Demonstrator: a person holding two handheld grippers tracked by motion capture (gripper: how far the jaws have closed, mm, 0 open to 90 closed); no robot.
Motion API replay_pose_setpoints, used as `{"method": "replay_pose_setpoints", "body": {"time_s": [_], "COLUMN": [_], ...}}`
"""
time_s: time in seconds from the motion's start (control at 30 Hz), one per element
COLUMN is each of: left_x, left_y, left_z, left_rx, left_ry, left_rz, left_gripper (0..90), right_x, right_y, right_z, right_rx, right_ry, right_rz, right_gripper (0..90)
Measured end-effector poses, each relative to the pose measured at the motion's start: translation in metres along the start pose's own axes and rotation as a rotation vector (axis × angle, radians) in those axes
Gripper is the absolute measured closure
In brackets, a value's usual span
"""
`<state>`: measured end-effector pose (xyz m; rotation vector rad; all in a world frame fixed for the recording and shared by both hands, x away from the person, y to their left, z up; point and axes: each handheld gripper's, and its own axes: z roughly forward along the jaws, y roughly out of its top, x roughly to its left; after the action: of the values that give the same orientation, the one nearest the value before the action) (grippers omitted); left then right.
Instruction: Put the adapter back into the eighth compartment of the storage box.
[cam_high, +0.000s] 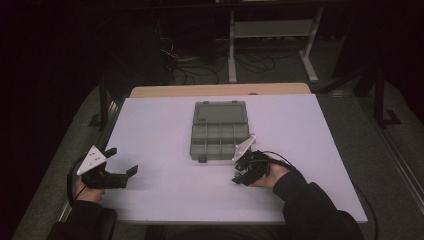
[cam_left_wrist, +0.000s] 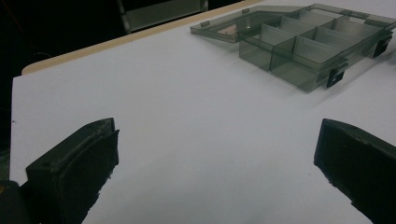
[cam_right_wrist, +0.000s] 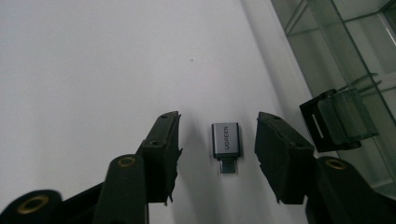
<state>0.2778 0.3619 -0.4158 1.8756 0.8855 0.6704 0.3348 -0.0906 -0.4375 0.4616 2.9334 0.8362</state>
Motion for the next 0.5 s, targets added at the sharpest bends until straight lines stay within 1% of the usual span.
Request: {"method": "replay_pose_setpoints", "body": {"time_s": [0.1, 0.13, 0.2, 0.23, 0.3, 0.4, 0.43, 0.5], "left_x": [0.0001, 0.0001, 0.0, 0.0, 0.0001, 0.0001, 0.0, 0.0001], "left_y": [0.0, 0.0, 0.0, 0.0, 0.0, 0.0, 0.0, 0.0001], "left_z": [-0.0001, -0.0001, -0.0001, 0.0, 0.0, 0.0, 0.0, 0.0], "left_rx": [-0.001, -0.001, 0.0, 0.0, 0.0, -0.001, 0.0, 0.0], "left_ry": [0.0, 0.0, 0.001, 0.001, 0.0, 0.0, 0.0, -0.001], "left_rz": [0.0, 0.0, 0.0, 0.0, 0.0, 0.0, 0.001, 0.003], "left_gripper": [0.0, 0.0, 0.0, 0.0, 0.0, 0.0, 0.0, 0.0], "right_x": [-0.0009, -0.0009, -0.0018, -0.0017, -0.0015, -0.0016, -0.0016, -0.0015], "right_y": [-0.0002, -0.0002, -0.0005, -0.0005, -0.0004, -0.0003, -0.0002, -0.0001], "right_z": [0.0001, 0.0001, 0.0005, 0.0007, 0.0006, 0.0007, 0.0007, 0.0007], "right_rx": [0.004, 0.004, 0.005, 0.005, 0.005, 0.005, 0.006, 0.007], "right_ry": [0.005, 0.005, 0.01, 0.005, 0.0, -0.003, -0.014, -0.016], "right_rz": [0.003, 0.003, -0.001, -0.003, -0.005, -0.006, -0.005, -0.006], "right_gripper": [57.9, 57.9, 63.2, 65.9, 68.5, 69.4, 73.4, 74.4]}}
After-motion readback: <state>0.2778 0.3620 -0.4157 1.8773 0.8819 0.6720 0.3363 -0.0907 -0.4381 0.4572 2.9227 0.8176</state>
